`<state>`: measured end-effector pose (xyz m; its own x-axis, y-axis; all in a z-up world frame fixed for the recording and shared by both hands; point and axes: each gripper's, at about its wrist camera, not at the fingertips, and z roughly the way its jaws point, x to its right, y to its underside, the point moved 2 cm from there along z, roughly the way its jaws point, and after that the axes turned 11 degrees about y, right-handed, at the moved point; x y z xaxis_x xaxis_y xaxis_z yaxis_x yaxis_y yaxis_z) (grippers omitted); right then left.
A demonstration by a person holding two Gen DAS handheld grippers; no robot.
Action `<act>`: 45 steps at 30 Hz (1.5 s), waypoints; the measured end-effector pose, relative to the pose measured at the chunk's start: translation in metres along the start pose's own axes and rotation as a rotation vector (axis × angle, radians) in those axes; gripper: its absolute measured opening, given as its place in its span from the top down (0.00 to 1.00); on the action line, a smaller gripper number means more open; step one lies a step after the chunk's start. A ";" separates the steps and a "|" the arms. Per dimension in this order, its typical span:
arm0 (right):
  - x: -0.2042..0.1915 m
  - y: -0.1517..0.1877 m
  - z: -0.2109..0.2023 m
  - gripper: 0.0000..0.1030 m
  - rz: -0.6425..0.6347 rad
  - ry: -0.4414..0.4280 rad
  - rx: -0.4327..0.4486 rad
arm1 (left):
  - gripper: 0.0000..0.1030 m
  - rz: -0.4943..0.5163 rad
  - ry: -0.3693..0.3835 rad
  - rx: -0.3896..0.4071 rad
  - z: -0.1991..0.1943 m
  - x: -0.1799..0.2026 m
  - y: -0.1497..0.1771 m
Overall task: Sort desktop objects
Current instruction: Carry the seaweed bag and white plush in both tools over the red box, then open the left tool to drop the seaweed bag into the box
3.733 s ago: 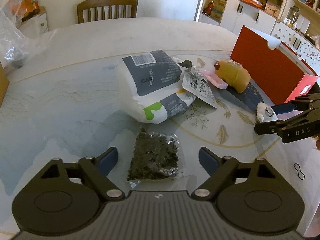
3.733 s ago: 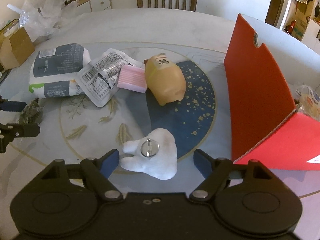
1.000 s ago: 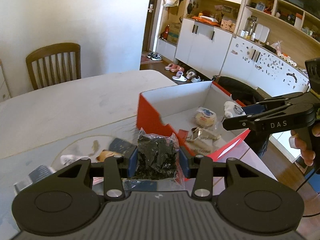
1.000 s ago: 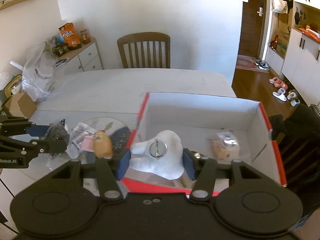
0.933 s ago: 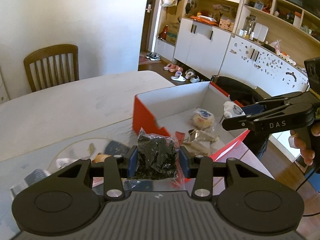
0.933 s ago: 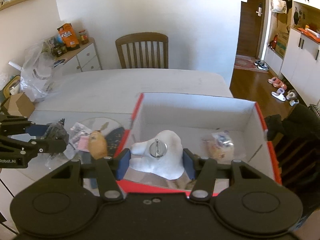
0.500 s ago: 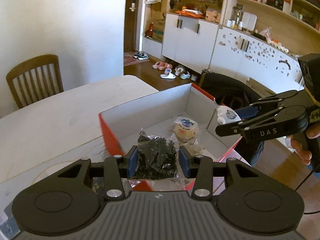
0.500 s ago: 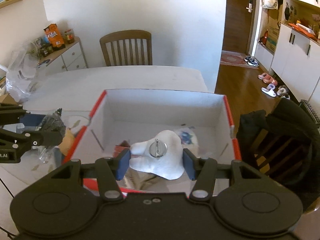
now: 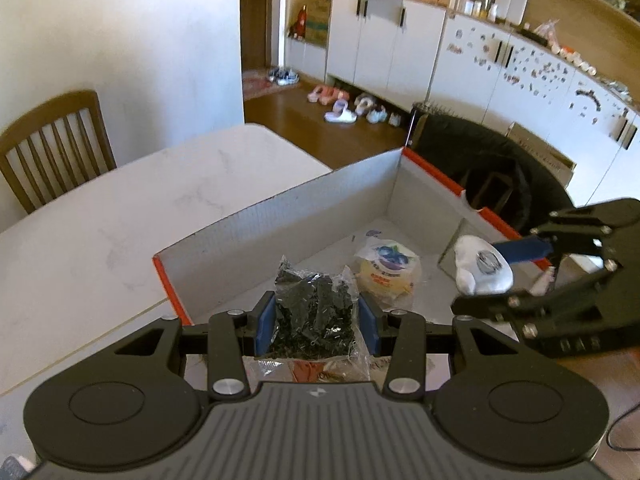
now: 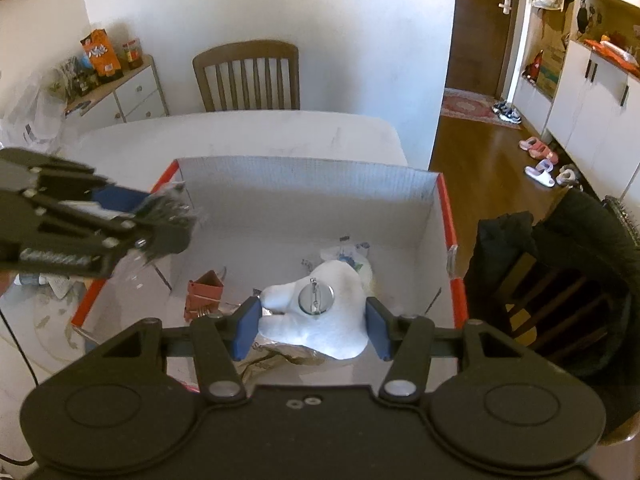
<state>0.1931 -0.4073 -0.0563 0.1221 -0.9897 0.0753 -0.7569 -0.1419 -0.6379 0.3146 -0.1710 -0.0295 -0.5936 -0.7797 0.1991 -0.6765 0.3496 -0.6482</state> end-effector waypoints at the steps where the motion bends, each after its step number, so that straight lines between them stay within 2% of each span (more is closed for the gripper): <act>1: -0.001 0.000 0.003 0.47 0.001 -0.005 -0.009 | 0.59 -0.001 -0.003 -0.011 0.005 -0.002 -0.003; 21: -0.009 0.016 0.049 0.47 -0.043 -0.028 -0.154 | 0.59 0.015 -0.043 -0.178 0.095 -0.015 -0.026; 40: -0.007 0.017 0.071 0.46 -0.038 -0.052 -0.227 | 0.59 -0.039 -0.028 -0.309 0.123 -0.024 -0.017; 45: -0.007 0.016 0.071 0.45 -0.042 -0.051 -0.226 | 0.46 -0.050 -0.027 -0.321 0.123 -0.022 -0.015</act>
<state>0.2261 -0.4014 -0.1213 0.1843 -0.9813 0.0553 -0.8745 -0.1894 -0.4465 0.3914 -0.2226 -0.1145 -0.5469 -0.8124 0.2025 -0.8103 0.4528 -0.3720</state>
